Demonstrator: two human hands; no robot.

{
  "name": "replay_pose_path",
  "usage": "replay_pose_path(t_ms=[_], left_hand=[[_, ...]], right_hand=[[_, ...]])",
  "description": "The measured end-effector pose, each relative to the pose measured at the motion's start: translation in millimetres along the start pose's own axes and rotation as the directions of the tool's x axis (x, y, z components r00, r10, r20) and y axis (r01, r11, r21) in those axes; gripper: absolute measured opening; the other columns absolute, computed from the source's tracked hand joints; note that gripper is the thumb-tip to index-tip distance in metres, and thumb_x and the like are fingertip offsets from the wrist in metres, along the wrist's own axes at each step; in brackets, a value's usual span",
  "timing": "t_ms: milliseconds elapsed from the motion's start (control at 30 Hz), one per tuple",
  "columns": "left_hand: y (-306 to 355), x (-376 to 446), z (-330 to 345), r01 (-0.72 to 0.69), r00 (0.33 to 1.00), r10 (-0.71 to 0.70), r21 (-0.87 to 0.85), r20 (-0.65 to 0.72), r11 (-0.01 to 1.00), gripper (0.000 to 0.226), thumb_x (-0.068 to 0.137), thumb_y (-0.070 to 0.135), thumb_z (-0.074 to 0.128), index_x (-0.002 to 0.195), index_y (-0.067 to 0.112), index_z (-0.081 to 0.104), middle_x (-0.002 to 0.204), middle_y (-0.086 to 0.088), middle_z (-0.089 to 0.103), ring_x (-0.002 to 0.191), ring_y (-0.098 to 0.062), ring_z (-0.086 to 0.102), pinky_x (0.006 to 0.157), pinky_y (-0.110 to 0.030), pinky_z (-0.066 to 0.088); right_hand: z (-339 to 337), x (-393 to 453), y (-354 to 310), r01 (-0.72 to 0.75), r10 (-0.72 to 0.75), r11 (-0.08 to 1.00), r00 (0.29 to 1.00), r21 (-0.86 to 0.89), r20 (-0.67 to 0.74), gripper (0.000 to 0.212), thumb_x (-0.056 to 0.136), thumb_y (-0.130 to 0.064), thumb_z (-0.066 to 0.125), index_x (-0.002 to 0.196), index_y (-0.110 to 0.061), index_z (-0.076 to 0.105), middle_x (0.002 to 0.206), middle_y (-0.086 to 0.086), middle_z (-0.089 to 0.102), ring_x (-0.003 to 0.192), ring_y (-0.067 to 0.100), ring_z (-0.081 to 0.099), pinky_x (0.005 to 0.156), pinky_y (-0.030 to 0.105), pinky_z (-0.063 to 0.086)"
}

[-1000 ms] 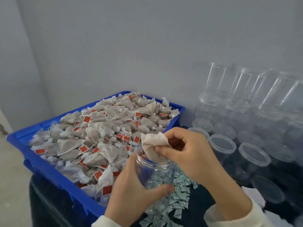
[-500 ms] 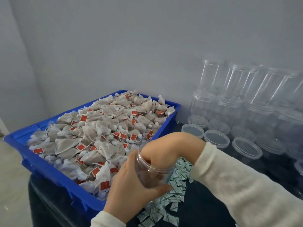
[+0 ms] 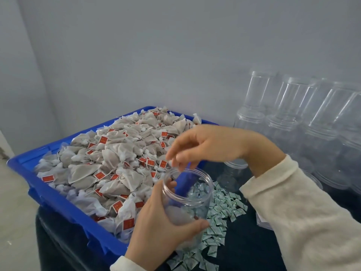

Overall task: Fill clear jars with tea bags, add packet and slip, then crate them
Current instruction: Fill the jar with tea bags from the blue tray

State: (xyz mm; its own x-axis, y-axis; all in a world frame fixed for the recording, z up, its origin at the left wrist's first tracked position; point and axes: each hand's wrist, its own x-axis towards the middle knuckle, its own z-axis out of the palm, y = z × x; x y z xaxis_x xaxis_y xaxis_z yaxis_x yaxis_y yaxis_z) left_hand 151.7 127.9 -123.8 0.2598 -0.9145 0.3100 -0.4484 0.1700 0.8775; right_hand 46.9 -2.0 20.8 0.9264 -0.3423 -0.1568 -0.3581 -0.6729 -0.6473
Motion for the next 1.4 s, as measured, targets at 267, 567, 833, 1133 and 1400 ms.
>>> replay_pose_path(t_ms=[267, 567, 833, 1133, 1400], left_hand=[[-2, 2, -1, 0.047, 0.999, -0.047, -0.065, -0.002, 0.997, 0.099, 0.032, 0.085, 0.073, 0.117, 0.06, 0.03, 0.118, 0.053, 0.037, 0.106, 0.026, 0.044, 0.077, 0.003, 0.038], [-9, 12, -4, 0.185, 0.977, -0.179, -0.044, 0.112, 0.982, 0.091, 0.04, 0.071, 0.083, 0.107, 0.056, 0.024, 0.12, 0.043, 0.036, 0.116, 0.018, 0.042, 0.102, -0.011, 0.038], [-18, 26, -5, 0.237, 0.954, -0.212, -0.101, 0.211, 0.966, 0.085, 0.077, 0.045, 0.076, 0.141, 0.041, 0.021, 0.144, 0.022, 0.038, 0.13, 0.006, 0.038, 0.098, -0.007, 0.034], [-4, 7, -2, 0.105, 0.994, -0.105, -0.033, 0.013, 0.994, 0.095, 0.024, 0.093, 0.066, 0.102, 0.082, 0.013, 0.117, 0.057, 0.031, 0.106, 0.03, 0.039, 0.086, -0.007, 0.041], [-2, 3, -1, 0.072, 0.997, -0.071, -0.026, 0.03, 0.997, 0.094, 0.03, 0.091, 0.067, 0.111, 0.062, 0.03, 0.115, 0.057, 0.034, 0.1, 0.027, 0.046, 0.077, -0.01, 0.041]], right_hand=[[31, 85, 86, -0.289, 0.255, 0.957, 0.858, -0.007, -0.445, 0.025, 0.096, -0.013, 0.056, 0.12, -0.014, 0.062, 0.122, 0.002, 0.063, 0.096, 0.007, 0.057, 0.087, 0.022, 0.048], [49, 143, 119, -0.391, 0.329, 0.854, 0.917, -0.343, -0.226, 0.064, 0.085, 0.003, 0.062, 0.142, -0.021, 0.045, 0.144, 0.004, 0.049, 0.127, 0.021, 0.051, 0.097, 0.029, 0.041], [47, 151, 128, -0.409, 0.298, 0.856, 0.89, -0.317, -0.344, 0.039, 0.09, -0.009, 0.063, 0.127, -0.014, 0.059, 0.126, 0.005, 0.06, 0.113, 0.02, 0.057, 0.097, 0.029, 0.044], [19, 103, 110, -0.285, 0.19, 0.947, 0.868, -0.147, -0.459, 0.018, 0.087, -0.033, 0.069, 0.097, -0.018, 0.066, 0.084, -0.008, 0.061, 0.074, 0.005, 0.055, 0.07, 0.02, 0.041], [-2, 8, 37, 0.094, 0.033, 0.984, 0.735, 0.15, -0.677, 0.022, 0.069, -0.043, 0.075, 0.087, -0.035, 0.066, 0.08, -0.019, 0.071, 0.07, -0.004, 0.063, 0.061, 0.008, 0.047]])
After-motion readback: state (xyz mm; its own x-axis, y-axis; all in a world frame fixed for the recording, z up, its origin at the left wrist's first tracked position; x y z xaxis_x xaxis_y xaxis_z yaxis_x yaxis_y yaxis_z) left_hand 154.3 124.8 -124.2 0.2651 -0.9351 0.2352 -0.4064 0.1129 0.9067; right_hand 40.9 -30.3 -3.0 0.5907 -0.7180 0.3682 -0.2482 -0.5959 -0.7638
